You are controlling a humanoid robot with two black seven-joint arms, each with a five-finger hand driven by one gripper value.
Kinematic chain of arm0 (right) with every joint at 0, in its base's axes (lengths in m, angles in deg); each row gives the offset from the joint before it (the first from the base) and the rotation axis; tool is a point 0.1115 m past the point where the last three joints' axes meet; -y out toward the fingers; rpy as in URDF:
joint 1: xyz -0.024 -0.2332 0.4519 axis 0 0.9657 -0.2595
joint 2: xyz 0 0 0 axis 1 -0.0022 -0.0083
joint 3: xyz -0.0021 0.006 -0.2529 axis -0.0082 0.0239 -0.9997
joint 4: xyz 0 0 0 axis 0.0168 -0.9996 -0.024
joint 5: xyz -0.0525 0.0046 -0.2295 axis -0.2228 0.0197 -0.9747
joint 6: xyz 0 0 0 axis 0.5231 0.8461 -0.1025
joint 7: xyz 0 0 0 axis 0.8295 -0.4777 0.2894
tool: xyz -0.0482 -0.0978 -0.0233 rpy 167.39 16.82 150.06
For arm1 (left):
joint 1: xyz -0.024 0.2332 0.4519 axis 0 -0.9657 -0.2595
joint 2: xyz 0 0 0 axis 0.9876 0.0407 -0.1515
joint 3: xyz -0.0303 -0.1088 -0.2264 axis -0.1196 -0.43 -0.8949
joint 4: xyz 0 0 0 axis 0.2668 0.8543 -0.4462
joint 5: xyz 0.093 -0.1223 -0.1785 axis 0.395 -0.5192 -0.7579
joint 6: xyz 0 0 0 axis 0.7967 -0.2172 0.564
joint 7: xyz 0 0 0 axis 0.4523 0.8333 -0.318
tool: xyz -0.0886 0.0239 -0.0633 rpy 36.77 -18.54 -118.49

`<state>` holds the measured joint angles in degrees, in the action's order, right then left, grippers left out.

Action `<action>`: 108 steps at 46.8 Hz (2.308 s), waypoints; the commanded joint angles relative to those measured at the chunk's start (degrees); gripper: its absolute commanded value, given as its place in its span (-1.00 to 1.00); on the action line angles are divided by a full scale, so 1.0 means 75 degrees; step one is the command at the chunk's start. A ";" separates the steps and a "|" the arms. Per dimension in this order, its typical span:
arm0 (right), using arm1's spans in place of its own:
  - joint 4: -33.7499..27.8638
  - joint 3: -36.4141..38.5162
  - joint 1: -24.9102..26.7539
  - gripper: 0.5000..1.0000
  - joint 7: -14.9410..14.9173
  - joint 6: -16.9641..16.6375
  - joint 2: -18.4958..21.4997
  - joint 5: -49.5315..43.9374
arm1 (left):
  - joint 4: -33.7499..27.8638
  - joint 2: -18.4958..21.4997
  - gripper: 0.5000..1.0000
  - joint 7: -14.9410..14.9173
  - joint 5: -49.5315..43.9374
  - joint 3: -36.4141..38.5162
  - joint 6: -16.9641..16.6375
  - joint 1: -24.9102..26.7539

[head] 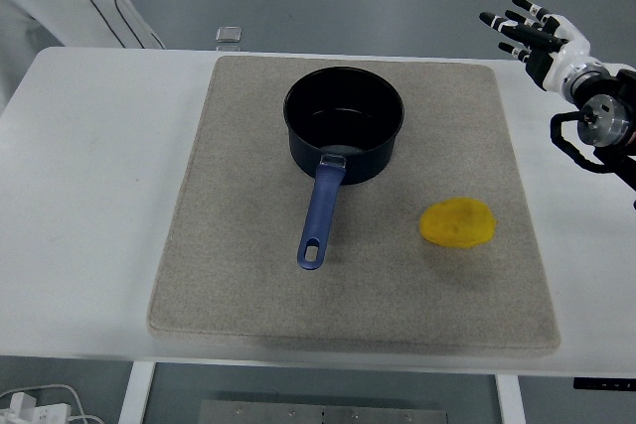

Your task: Put the potato in the blue pot

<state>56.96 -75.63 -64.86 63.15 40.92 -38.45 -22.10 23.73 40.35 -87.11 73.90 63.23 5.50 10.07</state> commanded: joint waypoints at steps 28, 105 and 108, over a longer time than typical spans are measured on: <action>0.0001 -0.0024 -0.0171 0.73 -0.0023 -0.0070 -0.0003 -0.0024 | -0.0008 0.0000 1.00 0.0002 -0.0006 -0.0007 0.0000 0.0002; 0.6751 -0.1032 0.1071 0.73 -0.1090 -0.1359 -0.5640 -0.7910 | -0.0008 0.0000 1.00 0.0002 -0.0006 -0.0007 0.0000 0.0002; 0.6751 -0.1032 0.1164 0.73 -0.1090 -0.1218 -0.5511 -0.8074 | -0.0008 0.0000 1.00 0.0002 -0.0006 -0.0007 0.0000 0.0002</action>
<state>107.60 -83.33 -56.89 55.01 30.74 -80.74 -81.45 23.68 40.35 -87.10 73.86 63.19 5.50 10.08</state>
